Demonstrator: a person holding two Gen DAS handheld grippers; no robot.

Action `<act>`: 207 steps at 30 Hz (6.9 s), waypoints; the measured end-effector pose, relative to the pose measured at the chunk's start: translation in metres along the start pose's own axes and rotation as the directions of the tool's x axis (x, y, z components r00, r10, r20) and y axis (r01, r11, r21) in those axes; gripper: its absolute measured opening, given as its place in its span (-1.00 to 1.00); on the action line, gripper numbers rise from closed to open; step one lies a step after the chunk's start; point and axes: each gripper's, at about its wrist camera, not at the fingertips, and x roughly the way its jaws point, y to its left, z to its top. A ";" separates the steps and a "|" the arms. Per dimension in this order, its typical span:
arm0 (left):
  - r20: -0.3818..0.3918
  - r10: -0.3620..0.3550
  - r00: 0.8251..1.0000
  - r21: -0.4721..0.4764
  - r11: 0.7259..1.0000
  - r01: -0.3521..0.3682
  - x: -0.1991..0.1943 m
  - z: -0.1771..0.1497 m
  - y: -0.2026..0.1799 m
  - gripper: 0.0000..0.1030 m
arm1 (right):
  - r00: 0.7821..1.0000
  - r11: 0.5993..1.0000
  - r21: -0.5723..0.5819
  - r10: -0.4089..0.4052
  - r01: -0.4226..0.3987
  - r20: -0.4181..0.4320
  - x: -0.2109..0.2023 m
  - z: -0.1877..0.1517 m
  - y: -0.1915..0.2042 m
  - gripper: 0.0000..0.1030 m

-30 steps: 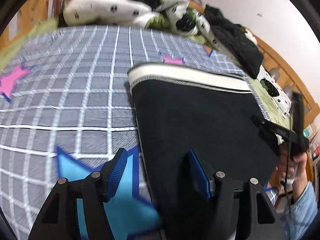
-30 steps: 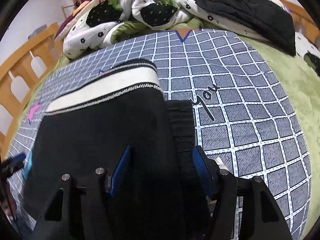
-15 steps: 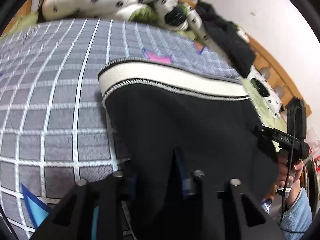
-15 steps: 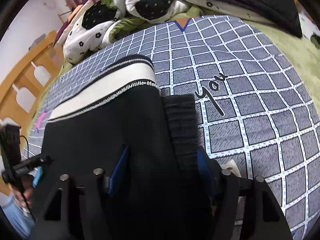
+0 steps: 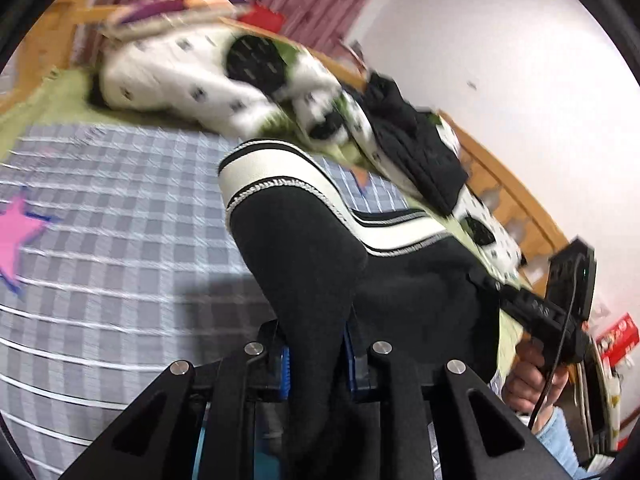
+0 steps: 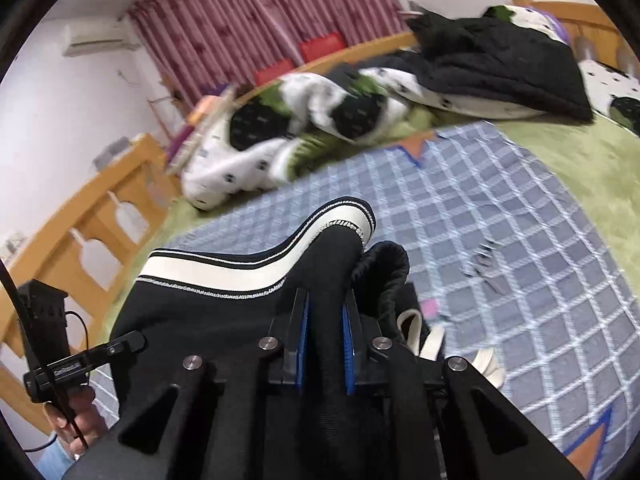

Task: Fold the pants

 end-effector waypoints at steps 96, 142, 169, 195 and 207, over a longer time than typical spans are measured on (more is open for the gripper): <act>-0.114 0.472 0.874 0.504 0.786 -0.359 -0.058 -0.181 0.044 0.21 | 0.945 0.942 -0.330 -0.159 0.059 -0.287 0.046 -0.131 0.059 -0.27; 0.017 0.394 0.919 0.105 0.913 -0.393 -0.049 -0.081 0.062 -0.22 | 0.989 0.909 -0.414 -0.106 0.053 -0.106 0.048 -0.089 0.096 -0.31; -0.044 0.470 0.882 0.106 0.880 -0.464 0.079 -0.009 0.101 -0.08 | 0.961 0.873 -0.465 -0.240 0.150 -0.140 0.193 -0.043 0.109 -0.39; -0.121 0.467 0.876 0.118 0.883 -0.454 -0.066 -0.151 0.042 0.12 | 0.934 0.945 -0.281 -0.242 0.166 -0.262 0.025 -0.132 0.069 -0.37; 0.092 0.472 0.877 0.108 0.871 -0.480 -0.156 -0.148 -0.044 0.49 | 0.971 0.924 -0.319 -0.237 0.213 -0.038 -0.109 -0.137 0.124 0.38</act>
